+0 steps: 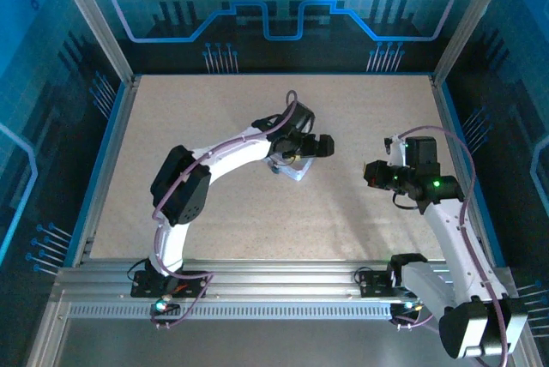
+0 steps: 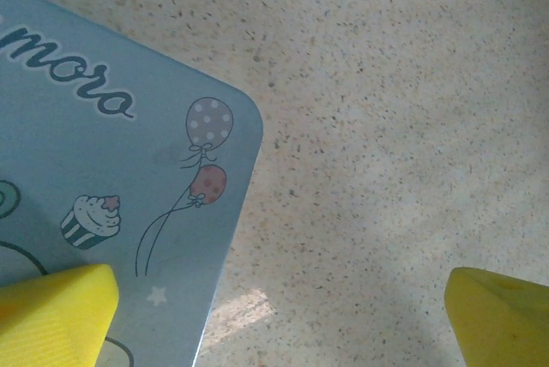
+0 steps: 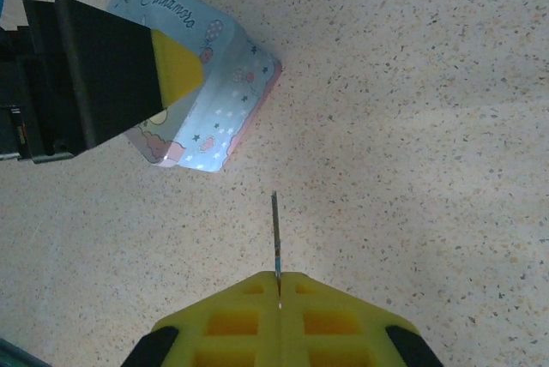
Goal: Unlock a padlock with a key
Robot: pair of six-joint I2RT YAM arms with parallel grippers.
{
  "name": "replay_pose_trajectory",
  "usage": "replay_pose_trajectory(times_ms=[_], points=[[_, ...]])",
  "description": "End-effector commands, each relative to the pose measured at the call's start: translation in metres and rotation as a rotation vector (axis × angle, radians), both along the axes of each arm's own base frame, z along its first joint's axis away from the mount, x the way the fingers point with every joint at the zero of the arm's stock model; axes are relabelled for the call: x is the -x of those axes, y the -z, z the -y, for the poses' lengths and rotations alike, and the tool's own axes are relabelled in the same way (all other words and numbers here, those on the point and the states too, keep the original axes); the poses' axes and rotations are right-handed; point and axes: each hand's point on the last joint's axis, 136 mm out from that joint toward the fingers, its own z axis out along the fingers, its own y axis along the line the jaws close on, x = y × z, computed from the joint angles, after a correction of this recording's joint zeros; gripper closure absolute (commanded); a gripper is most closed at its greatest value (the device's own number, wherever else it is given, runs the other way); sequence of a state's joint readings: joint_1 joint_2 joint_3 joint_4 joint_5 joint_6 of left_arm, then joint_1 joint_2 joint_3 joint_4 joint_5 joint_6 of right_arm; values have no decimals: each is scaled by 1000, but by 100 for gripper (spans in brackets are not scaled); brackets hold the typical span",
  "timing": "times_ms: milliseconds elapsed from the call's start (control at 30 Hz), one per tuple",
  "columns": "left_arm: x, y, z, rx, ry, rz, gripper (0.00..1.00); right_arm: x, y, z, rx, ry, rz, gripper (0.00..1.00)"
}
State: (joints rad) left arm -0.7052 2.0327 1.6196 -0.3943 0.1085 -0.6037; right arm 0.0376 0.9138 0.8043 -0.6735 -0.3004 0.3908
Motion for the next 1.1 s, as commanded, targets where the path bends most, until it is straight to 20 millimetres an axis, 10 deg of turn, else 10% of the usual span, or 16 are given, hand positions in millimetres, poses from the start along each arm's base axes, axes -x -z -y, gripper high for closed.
replay_pose_trajectory(times_ms=[0,500,1067], points=[[10,2,6,8,22,-47,1,2,-10,0,-11,-14,13,98],[-3,-72,-2,102,33,107,1,0,-12,-4,-31,-40,19,98],[8,-98,-125,173,-153,226,1,-7,-13,-22,-127,-91,22,98]])
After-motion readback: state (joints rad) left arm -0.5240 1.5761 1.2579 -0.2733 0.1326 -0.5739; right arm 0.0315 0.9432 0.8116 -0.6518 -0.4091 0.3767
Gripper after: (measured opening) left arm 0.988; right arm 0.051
